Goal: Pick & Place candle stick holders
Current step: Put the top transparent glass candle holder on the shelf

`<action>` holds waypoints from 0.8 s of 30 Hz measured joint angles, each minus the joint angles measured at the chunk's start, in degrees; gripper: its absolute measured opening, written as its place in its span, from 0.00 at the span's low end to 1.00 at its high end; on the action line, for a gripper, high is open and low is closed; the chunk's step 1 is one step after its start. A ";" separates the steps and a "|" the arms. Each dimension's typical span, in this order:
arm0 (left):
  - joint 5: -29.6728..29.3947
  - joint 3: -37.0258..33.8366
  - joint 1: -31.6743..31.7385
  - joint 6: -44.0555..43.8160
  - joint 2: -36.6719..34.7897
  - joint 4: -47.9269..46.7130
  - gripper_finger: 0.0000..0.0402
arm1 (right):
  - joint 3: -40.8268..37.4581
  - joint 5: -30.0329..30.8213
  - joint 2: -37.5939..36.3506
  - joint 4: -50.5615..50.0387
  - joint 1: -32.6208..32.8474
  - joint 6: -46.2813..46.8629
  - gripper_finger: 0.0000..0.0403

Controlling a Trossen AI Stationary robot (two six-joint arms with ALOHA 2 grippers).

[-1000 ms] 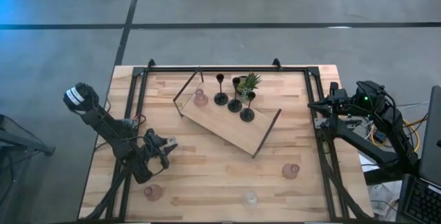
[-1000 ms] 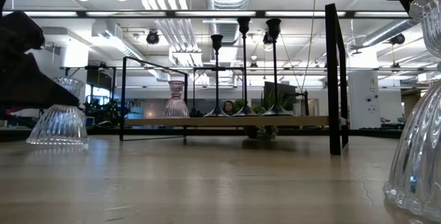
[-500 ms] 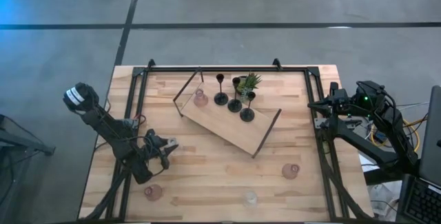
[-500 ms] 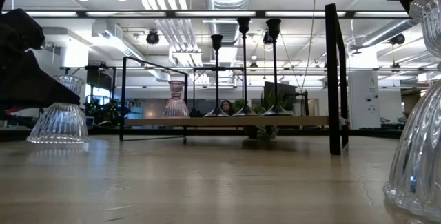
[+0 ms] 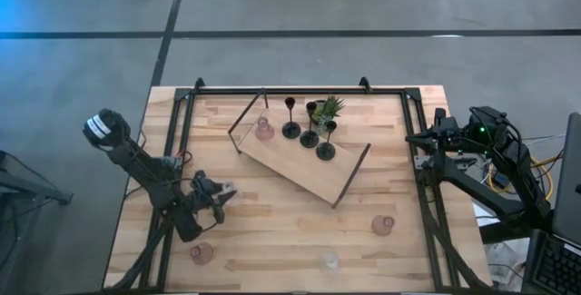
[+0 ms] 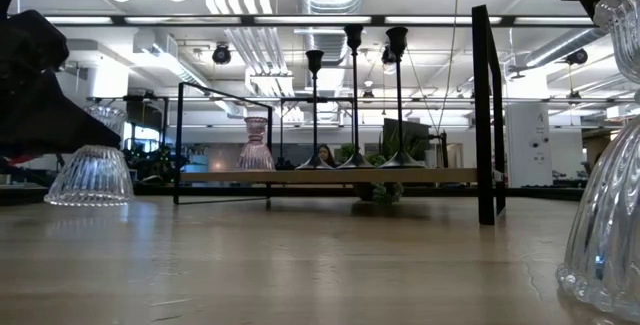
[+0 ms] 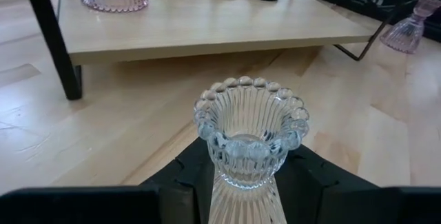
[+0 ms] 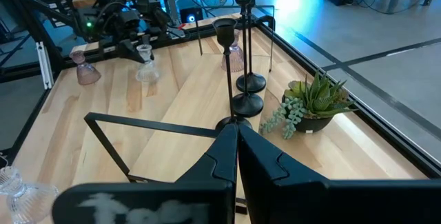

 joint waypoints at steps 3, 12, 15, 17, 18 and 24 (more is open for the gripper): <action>-0.02 0.00 0.73 2.59 0.00 2.41 0.31 | 0.01 0.00 0.01 -0.01 -0.02 0.01 0.02; 1.67 0.73 3.75 10.04 0.00 7.34 0.31 | 0.01 0.01 0.01 0.01 -0.02 0.01 0.02; 2.44 1.13 4.78 11.94 0.00 8.55 0.31 | 0.01 0.01 0.01 0.01 0.00 0.01 0.02; 2.59 1.25 5.31 13.34 0.00 9.75 0.31 | 0.01 0.02 0.01 0.00 -0.01 0.01 0.02; 2.62 1.26 5.55 14.04 0.00 10.39 0.31 | 0.00 0.02 0.01 0.01 0.00 0.01 0.02; 2.75 1.76 6.61 16.83 0.00 12.79 0.31 | 0.01 0.01 0.01 0.01 -0.01 0.01 0.02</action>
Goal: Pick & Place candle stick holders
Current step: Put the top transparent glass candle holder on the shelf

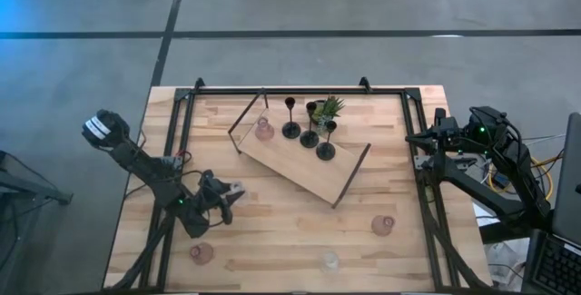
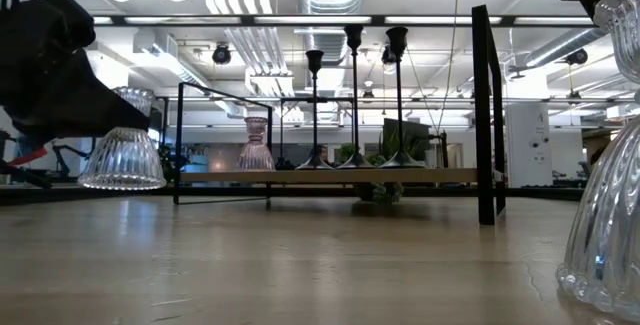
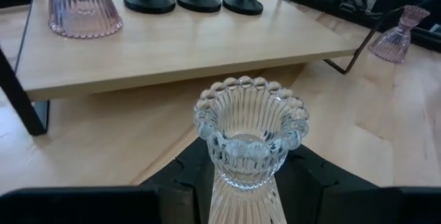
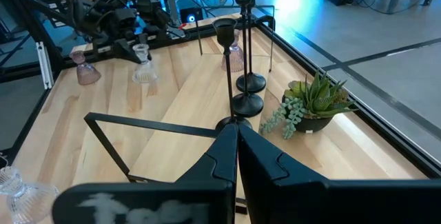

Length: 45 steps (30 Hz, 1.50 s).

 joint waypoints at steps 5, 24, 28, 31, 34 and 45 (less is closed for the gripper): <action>0.62 0.89 0.31 0.79 0.00 0.28 0.31 | 0.00 0.00 0.00 -0.01 0.00 -0.02 0.02; 2.21 2.42 1.80 2.45 -0.02 1.00 0.31 | 0.00 0.01 0.00 0.00 -0.01 0.00 0.02; 2.21 2.42 1.80 2.47 -0.02 1.11 0.31 | 0.00 0.01 -0.01 -0.01 0.01 0.00 0.02; 2.20 2.42 1.80 2.49 -0.02 1.51 0.31 | 0.00 -0.01 0.00 -0.02 0.01 0.00 0.02; 2.21 2.42 1.80 2.95 -0.02 1.78 0.31 | 0.00 0.00 0.00 -0.01 0.01 0.00 0.02; 2.87 2.42 3.35 8.08 -0.02 6.12 0.31 | 0.00 -0.01 0.00 0.00 0.01 0.00 0.02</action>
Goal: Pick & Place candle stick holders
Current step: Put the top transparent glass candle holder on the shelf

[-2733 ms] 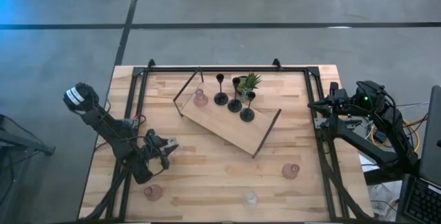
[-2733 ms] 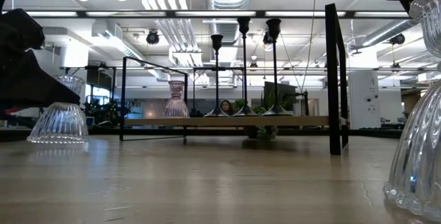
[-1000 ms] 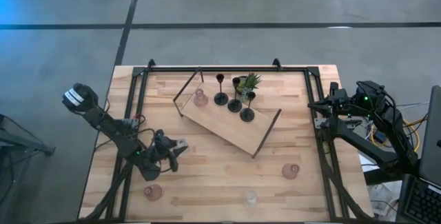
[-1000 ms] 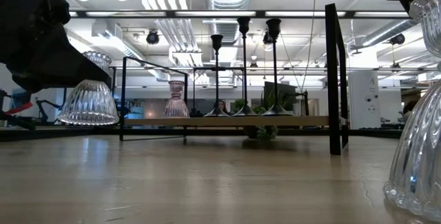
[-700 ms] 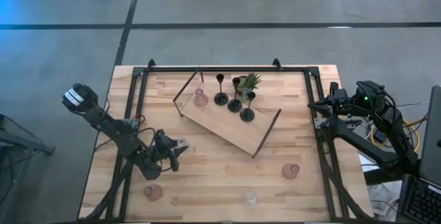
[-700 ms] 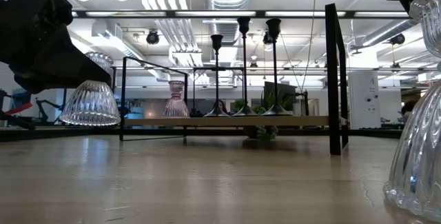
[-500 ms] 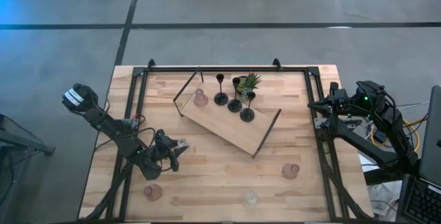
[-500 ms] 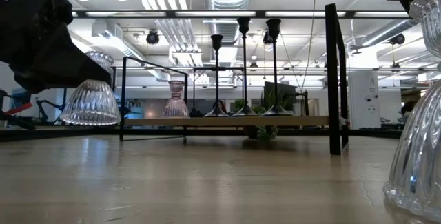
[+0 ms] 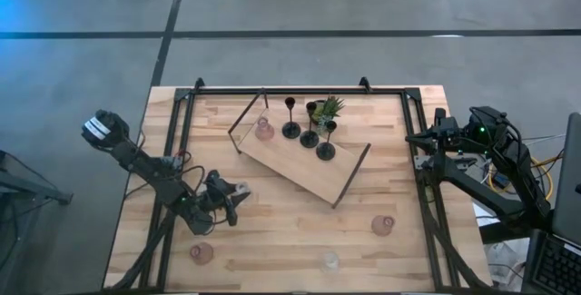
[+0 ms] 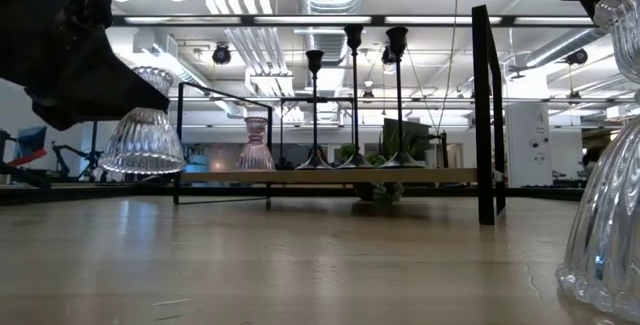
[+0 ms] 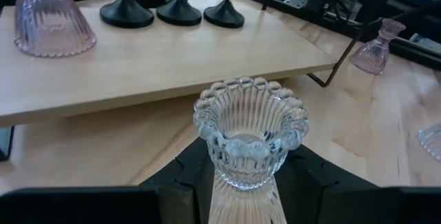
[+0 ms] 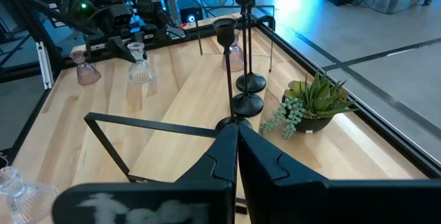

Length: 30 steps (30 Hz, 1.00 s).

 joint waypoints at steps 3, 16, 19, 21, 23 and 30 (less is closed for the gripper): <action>1.35 0.63 1.16 2.50 0.00 0.79 0.31 | 0.00 0.01 0.00 -0.02 -0.02 0.00 0.02; 4.45 3.80 4.77 7.13 1.40 1.40 0.31 | -0.01 0.00 -0.01 0.00 0.00 0.00 0.02; 4.35 5.14 6.16 7.25 3.98 1.76 0.31 | 0.00 0.00 -0.02 0.00 -0.02 0.00 0.02; 3.96 6.56 7.49 7.43 6.14 1.79 0.31 | 0.00 0.02 0.00 0.00 0.00 0.00 0.02; 3.63 8.39 8.86 7.57 8.47 1.89 0.31 | -0.01 0.02 0.00 -0.02 0.00 0.00 0.02; 0.37 16.27 13.90 12.54 15.82 1.88 0.31 | 0.00 0.01 0.00 -0.01 -0.01 0.00 0.02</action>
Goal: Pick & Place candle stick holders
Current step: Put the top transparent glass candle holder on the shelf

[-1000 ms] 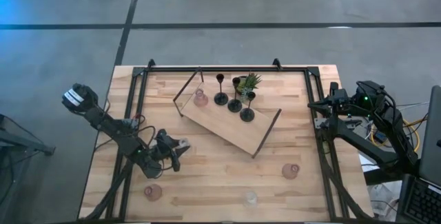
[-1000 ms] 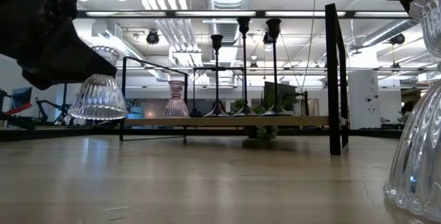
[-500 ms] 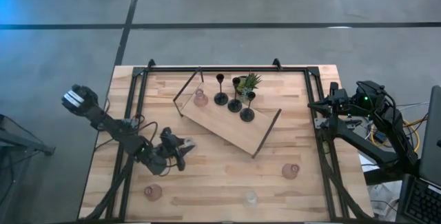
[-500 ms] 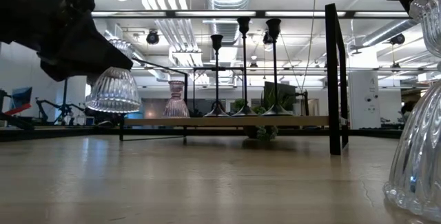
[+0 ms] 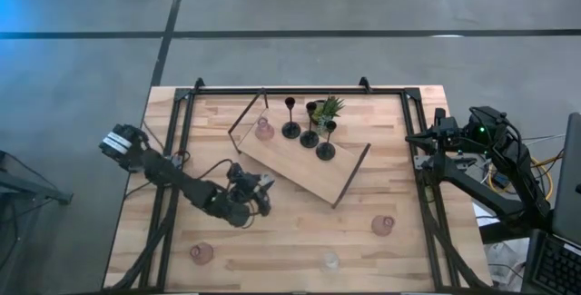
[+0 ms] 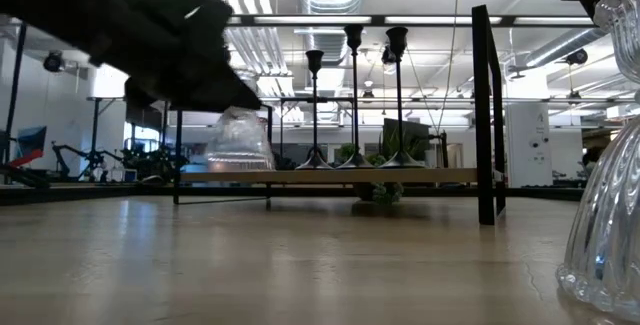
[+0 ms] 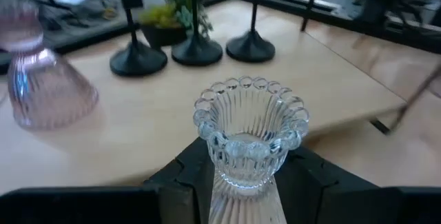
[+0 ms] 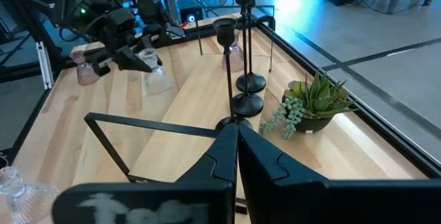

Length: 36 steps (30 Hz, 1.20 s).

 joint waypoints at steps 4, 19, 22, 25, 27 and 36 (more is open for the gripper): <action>-1.08 3.95 2.83 5.08 1.56 -0.02 0.31 | 0.00 -0.01 0.00 0.01 0.00 0.00 0.02; 8.06 8.57 16.07 11.14 1.60 -1.99 0.31 | 0.00 -0.01 0.00 0.01 -0.01 0.00 0.02; 8.13 8.53 17.20 12.10 1.60 -2.08 0.31 | 0.00 0.01 0.00 -0.01 -0.01 0.00 0.02; 7.97 8.53 18.16 12.25 1.60 -2.05 0.31 | 0.00 -0.01 -0.01 0.00 -0.01 0.00 0.02; 7.95 8.44 18.80 12.25 1.60 -2.03 0.31 | 0.00 0.00 0.00 0.00 -0.01 0.00 0.02; 7.61 5.22 20.76 11.75 1.62 3.62 0.31 | 0.00 0.00 -0.01 0.00 0.01 0.00 0.02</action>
